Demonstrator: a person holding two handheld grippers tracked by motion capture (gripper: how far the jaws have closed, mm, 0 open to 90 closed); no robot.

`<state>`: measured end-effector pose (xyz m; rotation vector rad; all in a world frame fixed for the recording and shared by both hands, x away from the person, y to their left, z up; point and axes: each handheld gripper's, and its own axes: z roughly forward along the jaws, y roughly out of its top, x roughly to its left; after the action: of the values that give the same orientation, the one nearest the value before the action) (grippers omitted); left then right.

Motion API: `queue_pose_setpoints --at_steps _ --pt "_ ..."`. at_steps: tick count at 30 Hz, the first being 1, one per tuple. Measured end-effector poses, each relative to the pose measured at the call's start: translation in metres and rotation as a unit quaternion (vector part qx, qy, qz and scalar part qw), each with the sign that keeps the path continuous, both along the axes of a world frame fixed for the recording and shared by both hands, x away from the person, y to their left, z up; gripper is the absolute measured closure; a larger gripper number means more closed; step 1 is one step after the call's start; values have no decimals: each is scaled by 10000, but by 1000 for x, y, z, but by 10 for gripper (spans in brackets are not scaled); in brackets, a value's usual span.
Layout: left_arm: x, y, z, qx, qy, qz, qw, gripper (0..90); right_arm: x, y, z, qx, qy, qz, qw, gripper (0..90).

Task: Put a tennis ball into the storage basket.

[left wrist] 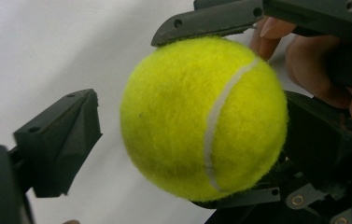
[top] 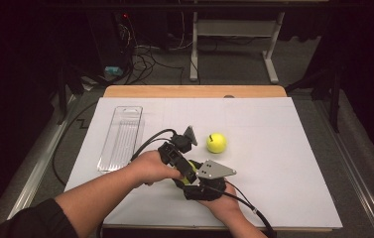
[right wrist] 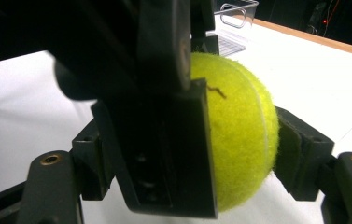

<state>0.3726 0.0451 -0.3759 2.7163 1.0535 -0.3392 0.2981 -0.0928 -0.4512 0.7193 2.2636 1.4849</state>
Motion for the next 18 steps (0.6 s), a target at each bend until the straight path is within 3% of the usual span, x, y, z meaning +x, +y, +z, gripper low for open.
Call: queue_pose_setpoints --at_steps 18 --pt "0 0 0 -149 85 -81 9998 260 0 0 0 16 -22 -57 10000 271"
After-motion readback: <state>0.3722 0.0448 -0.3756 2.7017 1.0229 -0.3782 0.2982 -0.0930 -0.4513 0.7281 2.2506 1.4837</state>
